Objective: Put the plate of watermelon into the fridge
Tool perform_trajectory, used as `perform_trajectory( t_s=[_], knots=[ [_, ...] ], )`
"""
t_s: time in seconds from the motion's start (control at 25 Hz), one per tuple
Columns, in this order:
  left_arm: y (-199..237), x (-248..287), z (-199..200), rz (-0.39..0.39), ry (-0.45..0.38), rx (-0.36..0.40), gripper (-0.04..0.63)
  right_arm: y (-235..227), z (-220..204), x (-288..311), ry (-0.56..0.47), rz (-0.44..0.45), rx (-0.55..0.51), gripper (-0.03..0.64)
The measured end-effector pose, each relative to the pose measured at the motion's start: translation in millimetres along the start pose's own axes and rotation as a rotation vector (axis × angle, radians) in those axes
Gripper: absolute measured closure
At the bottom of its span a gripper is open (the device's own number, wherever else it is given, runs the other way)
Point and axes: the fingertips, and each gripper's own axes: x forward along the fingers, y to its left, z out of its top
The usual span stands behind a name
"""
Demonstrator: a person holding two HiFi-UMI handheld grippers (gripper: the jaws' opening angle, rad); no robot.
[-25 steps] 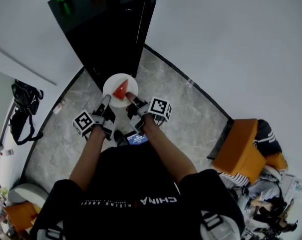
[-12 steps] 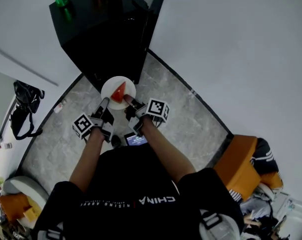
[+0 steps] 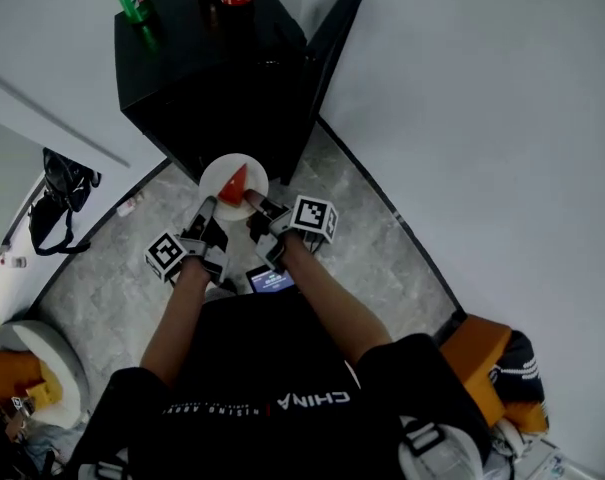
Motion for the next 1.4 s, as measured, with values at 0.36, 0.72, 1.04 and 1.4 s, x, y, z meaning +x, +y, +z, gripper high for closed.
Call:
perform_trajectory(
  t_s=[0.36,0.72,1.04,1.4],
  knots=[
    [21,-4,23,0.087,-0.035,-0.059,0.568,-4,-5,24,0.004,-0.030,0.000,0.586],
    [20,2,44,0.063,-0.016,-0.110,0.572,6,-2,40,-0.053,-0.060,-0.056,0.586],
    [24,5,47,0.085,-0.039,-0.133,0.574,10,3,42,-0.082,-0.091,-0.082,0.586],
    [21,7,51,0.091,-0.074,-0.106,0.572,11,-3,43,-0.083,-0.081,-0.024,0.588]
  ],
)
